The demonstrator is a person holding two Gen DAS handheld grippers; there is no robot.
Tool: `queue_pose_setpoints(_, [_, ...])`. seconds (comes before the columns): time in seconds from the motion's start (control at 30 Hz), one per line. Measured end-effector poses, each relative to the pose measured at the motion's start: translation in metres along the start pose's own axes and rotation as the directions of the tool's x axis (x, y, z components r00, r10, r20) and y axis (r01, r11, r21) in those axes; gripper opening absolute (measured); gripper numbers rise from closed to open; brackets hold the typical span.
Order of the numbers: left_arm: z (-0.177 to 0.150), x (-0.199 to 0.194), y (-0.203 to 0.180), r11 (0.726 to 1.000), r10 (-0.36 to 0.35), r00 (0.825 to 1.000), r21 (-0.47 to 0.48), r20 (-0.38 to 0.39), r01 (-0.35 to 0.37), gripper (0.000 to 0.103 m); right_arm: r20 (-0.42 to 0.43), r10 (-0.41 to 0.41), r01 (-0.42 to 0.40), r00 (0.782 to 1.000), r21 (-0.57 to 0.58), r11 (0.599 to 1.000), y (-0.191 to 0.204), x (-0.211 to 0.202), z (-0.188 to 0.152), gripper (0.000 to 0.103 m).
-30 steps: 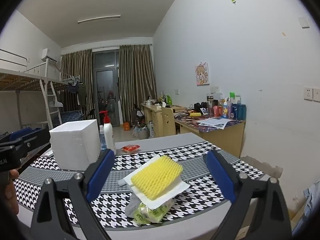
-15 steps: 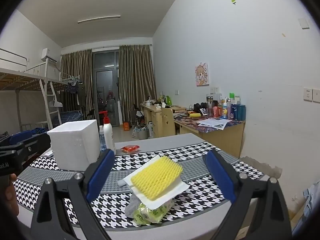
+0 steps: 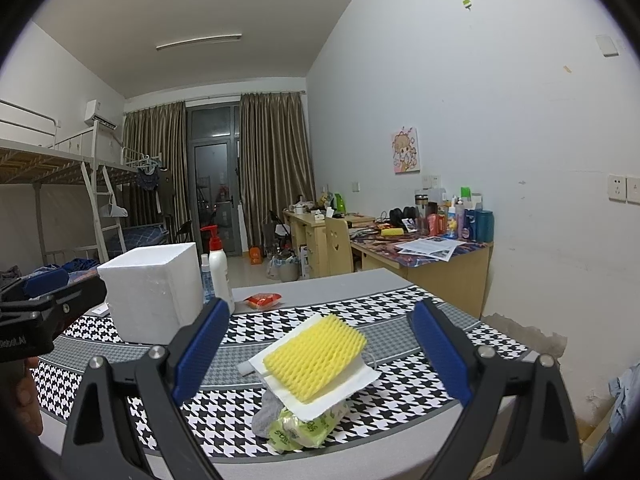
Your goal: Organize soft objects
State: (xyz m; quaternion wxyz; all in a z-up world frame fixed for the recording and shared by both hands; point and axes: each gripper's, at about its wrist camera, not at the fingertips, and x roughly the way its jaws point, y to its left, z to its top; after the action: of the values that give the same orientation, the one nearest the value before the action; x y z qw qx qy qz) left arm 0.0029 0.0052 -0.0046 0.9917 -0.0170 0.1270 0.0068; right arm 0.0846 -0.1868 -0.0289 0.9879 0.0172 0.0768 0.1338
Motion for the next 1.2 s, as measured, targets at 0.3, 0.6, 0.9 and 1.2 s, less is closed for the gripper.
queue_pose_setpoints(0.3, [0.000,0.004,-0.001,1.000,0.002,1.000,0.010,-0.006,-0.002,0.102,-0.002,-0.005,0.005,1.000,-0.010,1.000,0.001,0.001,0.000,0.095])
queue_pose_setpoints(0.6, [-0.002,0.013,-0.001,1.000,0.001,1.000,0.010,-0.022,-0.001,0.102,-0.006,-0.008,0.008,1.000,-0.018,1.000,0.001,0.007,0.000,0.096])
queue_pose_setpoints(0.9, [-0.003,0.028,-0.005,1.000,-0.019,0.998,0.016,-0.057,0.019,0.102,-0.026,-0.014,0.014,1.000,-0.012,1.000,-0.001,0.016,-0.002,0.095])
queue_pose_setpoints(1.2, [-0.008,0.050,-0.012,0.999,-0.029,0.993,0.022,-0.112,0.031,0.102,-0.061,-0.015,0.014,0.998,-0.012,1.000,-0.007,0.030,-0.004,0.095])
